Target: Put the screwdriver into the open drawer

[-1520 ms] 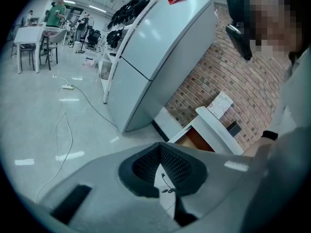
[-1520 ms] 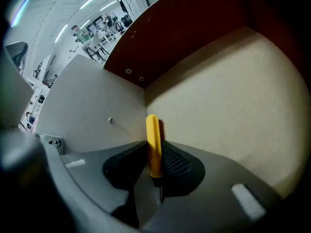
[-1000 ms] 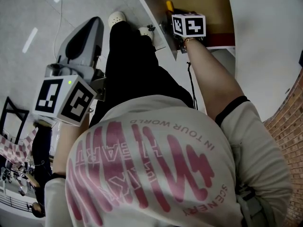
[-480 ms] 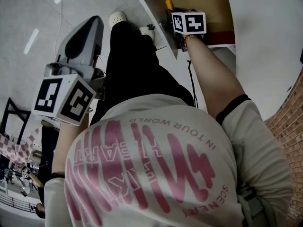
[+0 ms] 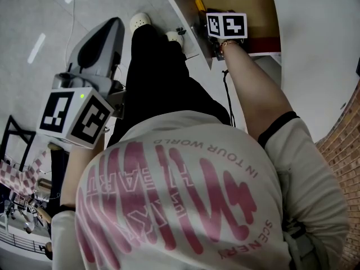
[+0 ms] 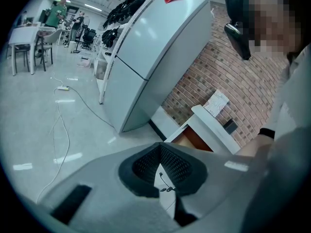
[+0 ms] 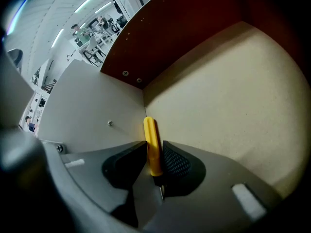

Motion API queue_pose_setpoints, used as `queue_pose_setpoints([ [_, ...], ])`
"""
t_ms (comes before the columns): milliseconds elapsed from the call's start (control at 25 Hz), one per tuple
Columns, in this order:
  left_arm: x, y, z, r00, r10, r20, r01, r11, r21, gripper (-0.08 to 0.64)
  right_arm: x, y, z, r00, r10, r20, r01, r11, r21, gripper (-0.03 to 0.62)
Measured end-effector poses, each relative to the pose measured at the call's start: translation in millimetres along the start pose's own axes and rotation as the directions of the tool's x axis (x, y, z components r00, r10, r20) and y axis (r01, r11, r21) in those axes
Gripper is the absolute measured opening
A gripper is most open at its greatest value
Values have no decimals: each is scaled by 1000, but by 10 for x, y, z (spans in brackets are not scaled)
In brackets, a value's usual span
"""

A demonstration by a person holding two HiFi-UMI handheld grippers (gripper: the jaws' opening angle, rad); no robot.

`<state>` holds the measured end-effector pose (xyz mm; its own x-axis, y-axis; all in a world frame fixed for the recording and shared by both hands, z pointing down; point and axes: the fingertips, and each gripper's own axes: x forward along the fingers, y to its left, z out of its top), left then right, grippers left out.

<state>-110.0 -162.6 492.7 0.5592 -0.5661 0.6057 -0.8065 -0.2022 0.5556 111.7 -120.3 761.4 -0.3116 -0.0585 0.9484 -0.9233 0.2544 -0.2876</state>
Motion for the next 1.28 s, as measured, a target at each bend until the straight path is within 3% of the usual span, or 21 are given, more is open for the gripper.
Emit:
queue_pose_setpoints([
  [640,-144,36,1,1000,13,25,-12,1000,-7,2,-54,15,-35,999,-37,-15,37,999,17,124],
  [760,-207,-20,21,999,14,35,-14,1000,-8,2,-158,51,19,999,-52,5,52,999,4,85],
  [1040,-348,-241,82,997,-2,78,0,1000,18,2,-364,169,7,999,-45,28,46,998,-41,83],
  [1280,-486,-538,258,991,-26,134,18,998,64,2,-776,207,88,992,-42,120,46,998,-30,41],
])
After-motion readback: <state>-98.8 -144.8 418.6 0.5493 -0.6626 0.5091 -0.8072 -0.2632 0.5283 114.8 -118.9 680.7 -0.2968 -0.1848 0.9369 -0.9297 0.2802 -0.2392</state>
